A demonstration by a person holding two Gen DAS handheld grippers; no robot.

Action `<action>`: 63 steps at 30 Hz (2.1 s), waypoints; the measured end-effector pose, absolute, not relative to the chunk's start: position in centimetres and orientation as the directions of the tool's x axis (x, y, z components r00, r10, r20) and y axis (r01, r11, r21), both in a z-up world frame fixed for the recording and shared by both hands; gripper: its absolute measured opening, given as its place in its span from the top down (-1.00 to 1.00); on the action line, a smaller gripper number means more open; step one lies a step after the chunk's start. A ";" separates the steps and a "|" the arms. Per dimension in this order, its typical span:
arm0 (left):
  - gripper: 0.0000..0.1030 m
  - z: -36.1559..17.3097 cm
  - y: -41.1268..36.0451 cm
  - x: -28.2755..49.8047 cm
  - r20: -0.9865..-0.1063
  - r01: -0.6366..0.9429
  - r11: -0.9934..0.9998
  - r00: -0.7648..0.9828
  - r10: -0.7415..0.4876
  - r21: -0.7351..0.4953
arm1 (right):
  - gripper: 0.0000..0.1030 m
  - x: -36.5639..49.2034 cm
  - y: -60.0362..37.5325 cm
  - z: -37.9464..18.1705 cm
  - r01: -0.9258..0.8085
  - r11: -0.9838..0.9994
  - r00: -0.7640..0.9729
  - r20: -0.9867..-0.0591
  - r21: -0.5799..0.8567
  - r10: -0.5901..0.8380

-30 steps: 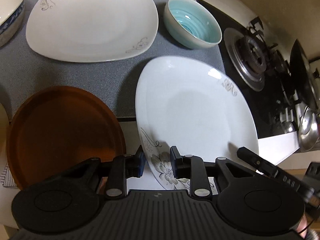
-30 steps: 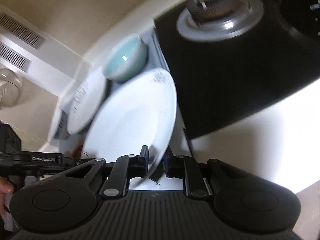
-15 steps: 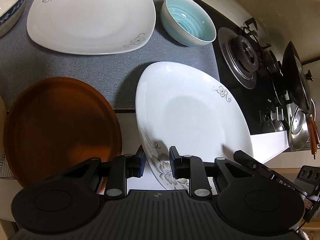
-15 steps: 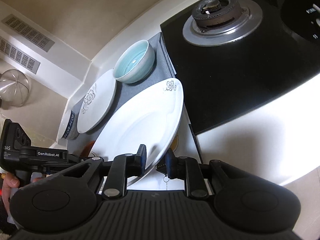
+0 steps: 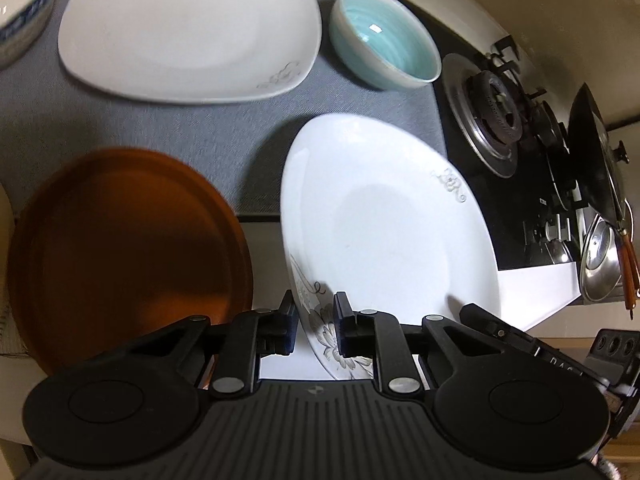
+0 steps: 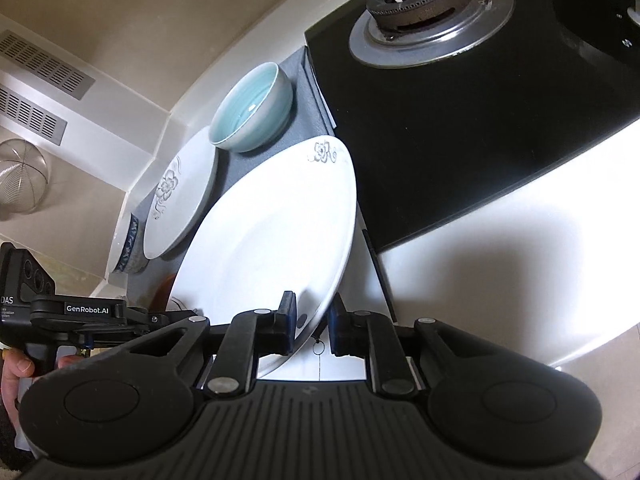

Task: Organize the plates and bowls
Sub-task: 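Lower the white plate onto the other white plate and open both grippers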

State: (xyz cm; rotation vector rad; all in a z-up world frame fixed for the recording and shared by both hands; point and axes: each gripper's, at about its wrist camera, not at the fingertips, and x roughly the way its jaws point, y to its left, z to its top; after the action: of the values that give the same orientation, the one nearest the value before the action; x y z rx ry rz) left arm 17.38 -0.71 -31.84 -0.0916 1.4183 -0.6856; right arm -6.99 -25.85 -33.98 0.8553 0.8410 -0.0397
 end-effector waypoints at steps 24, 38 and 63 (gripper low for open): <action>0.62 -24.5 7.0 20.3 -0.814 0.291 0.813 0.153 -0.560 -0.505 | 0.58 -1.4 -22.7 -27.9 0.192 0.674 0.734 -0.560 0.713 0.384; 0.62 -28.4 10.7 28.6 -0.834 0.204 0.849 0.179 -0.522 -0.487 | 0.58 9.7 -19.0 -29.4 0.202 0.713 0.661 -0.631 0.672 0.406; 0.55 -30.0 11.0 29.7 -0.848 0.254 0.855 0.176 -0.501 -0.452 | 0.68 13.9 -17.6 -31.7 0.286 0.741 0.648 -0.692 0.608 0.318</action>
State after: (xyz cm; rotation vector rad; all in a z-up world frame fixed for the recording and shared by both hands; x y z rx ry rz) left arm 29.67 11.00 -30.00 -0.2267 1.2891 -0.5406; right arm 13.90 -17.59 -31.72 0.7628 0.8889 0.0207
